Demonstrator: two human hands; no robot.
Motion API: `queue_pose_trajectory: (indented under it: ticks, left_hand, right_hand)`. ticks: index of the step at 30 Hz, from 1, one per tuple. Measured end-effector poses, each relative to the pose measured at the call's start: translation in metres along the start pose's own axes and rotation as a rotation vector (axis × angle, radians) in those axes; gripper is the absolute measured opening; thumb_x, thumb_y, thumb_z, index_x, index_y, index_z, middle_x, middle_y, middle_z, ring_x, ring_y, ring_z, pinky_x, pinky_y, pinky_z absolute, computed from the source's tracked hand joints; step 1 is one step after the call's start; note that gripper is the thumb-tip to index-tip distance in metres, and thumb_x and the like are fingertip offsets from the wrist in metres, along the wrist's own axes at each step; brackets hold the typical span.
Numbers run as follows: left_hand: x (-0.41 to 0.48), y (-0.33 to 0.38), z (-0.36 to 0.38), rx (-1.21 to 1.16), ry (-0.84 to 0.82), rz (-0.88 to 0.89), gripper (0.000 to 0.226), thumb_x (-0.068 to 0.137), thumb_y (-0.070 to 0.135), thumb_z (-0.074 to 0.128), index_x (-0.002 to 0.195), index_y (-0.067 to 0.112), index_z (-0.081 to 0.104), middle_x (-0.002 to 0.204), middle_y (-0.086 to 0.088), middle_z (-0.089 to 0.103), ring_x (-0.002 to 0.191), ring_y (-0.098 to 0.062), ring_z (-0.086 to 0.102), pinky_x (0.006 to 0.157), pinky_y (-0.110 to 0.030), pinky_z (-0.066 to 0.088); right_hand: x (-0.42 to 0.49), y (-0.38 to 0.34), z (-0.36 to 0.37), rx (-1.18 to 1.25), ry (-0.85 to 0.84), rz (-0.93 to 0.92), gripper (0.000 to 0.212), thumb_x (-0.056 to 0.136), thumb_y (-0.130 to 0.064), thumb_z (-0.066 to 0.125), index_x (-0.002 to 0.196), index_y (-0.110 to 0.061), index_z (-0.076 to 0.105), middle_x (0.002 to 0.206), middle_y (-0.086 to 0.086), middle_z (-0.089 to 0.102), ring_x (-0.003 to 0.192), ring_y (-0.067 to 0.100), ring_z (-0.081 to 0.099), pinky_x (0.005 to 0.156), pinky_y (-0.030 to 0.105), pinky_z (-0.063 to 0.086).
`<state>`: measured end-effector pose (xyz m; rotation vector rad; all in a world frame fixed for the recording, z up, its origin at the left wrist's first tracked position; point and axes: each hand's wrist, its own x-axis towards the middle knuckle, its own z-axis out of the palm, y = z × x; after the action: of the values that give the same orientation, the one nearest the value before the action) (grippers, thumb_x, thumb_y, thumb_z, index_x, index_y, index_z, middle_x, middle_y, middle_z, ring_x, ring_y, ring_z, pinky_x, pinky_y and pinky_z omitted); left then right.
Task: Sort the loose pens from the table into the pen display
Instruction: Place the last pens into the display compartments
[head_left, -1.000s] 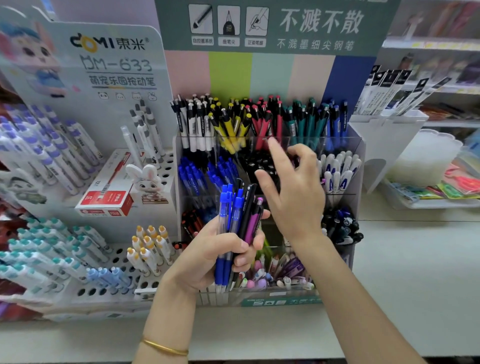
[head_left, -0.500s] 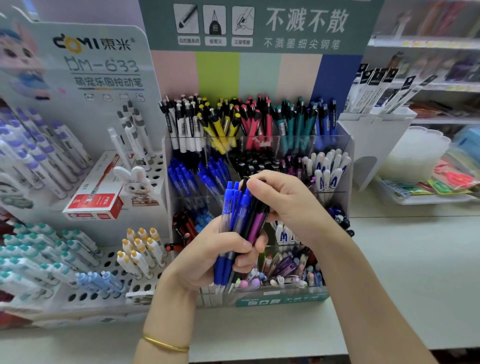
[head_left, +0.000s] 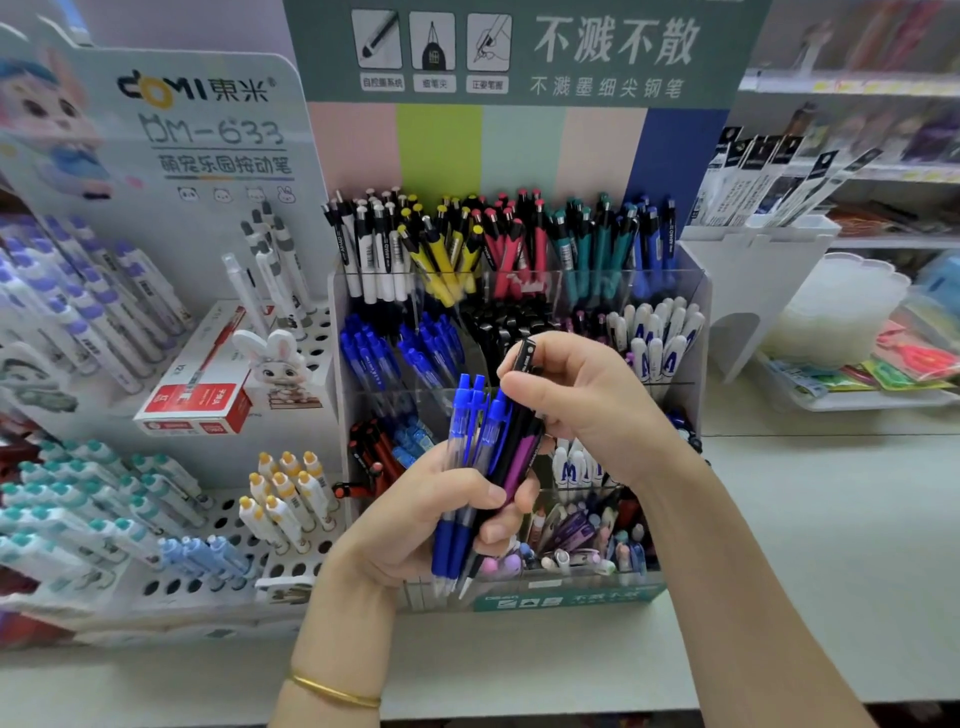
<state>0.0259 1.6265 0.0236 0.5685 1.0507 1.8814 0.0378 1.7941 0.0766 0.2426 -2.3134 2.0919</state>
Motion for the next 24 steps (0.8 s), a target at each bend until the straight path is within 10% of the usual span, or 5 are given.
queue_pose_trajectory:
  ticks: [5,10,14,24]
  left_hand:
    - [0.001,-0.003,-0.006,0.006,0.004,-0.018,0.028,0.079,0.008,0.053,0.106,-0.001,0.053,0.076,-0.036,0.029,0.053,-0.02,0.025,0.048,-0.022,0.043]
    - [0.003,-0.006,-0.01,0.008,-0.012,0.013,0.031,0.079,0.006,0.052,0.11,0.002,0.048,0.079,-0.013,0.049,0.053,-0.011,0.039,0.045,-0.02,0.04]
    - [0.001,-0.01,-0.017,0.006,0.115,0.024,0.03,0.081,0.0,0.049,0.107,0.005,0.062,0.079,-0.011,0.049,0.052,-0.011,0.04,0.044,-0.019,0.036]
    - [0.007,-0.009,-0.017,0.069,0.253,0.139,0.048,0.081,-0.001,0.052,0.129,0.004,0.056,0.086,-0.01,0.059,0.064,-0.015,0.051,0.056,-0.026,0.047]
  right_hand:
    - [0.013,0.004,-0.019,0.241,0.181,-0.017,0.008,0.081,-0.018,0.067,0.079,-0.011,0.062,0.06,-0.002,0.042,0.046,0.005,0.035,0.042,0.014,0.03]
    - [0.009,0.014,-0.017,0.239,0.061,0.078,0.012,0.078,-0.016,0.068,0.081,-0.005,0.062,0.06,0.005,0.049,0.047,0.012,0.039,0.039,0.018,0.033]
    - [0.008,0.006,-0.034,0.246,0.364,-0.042,0.008,0.086,-0.014,0.066,0.082,-0.008,0.062,0.066,0.005,0.053,0.046,0.012,0.042,0.039,0.017,0.035]
    - [0.02,0.03,-0.012,-0.479,0.571,-0.369,0.012,0.084,-0.015,0.07,0.092,-0.017,0.062,0.078,-0.007,0.057,0.07,0.014,0.055,0.068,0.03,0.047]
